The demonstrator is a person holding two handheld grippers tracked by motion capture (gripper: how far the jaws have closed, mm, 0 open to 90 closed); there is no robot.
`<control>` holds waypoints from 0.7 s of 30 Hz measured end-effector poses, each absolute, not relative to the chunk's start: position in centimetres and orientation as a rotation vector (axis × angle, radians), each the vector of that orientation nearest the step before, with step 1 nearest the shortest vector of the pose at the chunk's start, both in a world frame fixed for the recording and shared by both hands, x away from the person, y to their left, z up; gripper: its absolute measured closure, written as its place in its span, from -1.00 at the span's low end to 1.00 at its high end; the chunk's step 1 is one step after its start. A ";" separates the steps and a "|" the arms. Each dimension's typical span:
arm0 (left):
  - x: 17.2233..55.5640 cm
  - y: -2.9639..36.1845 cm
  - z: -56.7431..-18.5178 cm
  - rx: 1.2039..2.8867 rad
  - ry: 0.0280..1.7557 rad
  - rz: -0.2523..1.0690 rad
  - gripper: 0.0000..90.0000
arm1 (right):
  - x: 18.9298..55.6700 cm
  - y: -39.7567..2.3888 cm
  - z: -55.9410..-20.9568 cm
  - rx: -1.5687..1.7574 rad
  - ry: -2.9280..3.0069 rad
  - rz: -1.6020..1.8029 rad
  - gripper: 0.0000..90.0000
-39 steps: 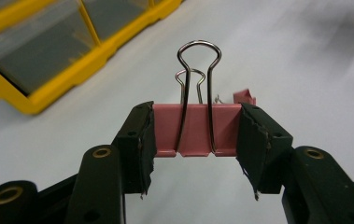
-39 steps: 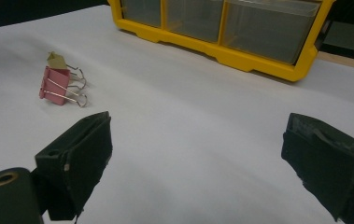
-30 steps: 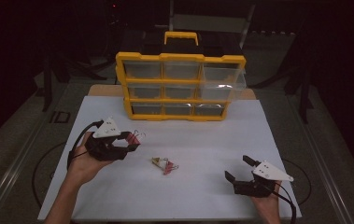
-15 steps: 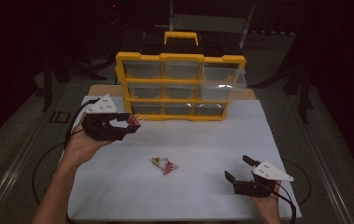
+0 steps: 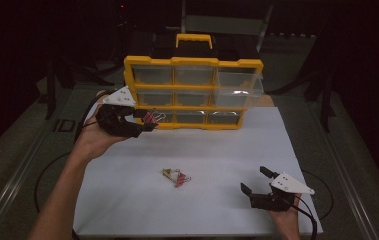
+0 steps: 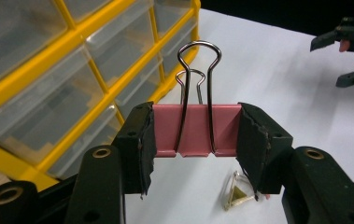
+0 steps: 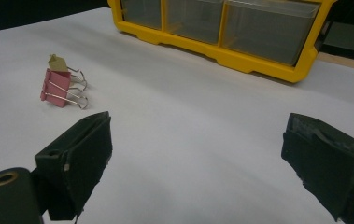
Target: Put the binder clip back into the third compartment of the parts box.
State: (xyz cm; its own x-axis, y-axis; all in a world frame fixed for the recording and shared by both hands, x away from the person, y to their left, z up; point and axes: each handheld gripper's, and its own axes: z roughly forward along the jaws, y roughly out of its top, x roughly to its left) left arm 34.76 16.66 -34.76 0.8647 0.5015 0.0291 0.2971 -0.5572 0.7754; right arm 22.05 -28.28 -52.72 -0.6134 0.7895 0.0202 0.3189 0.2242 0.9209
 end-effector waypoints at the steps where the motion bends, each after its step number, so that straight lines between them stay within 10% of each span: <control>1: 35.0 16.5 -34.5 2.204 0.570 0.313 0.12 | 22.0 -28.3 -52.7 1.019 2.047 1.371 -0.81; 21: 39.6 12.9 -30.2 2.197 0.507 0.285 0.12 | 22.1 -28.3 -52.7 1.019 2.047 1.375 -0.81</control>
State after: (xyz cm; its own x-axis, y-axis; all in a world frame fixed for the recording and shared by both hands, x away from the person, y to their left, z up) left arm 39.60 12.93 -30.23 0.8923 0.4506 0.0290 0.2593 -0.5639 0.7841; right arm 22.10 -28.31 -52.71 -0.6143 0.7888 0.0225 0.3191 0.2223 0.9213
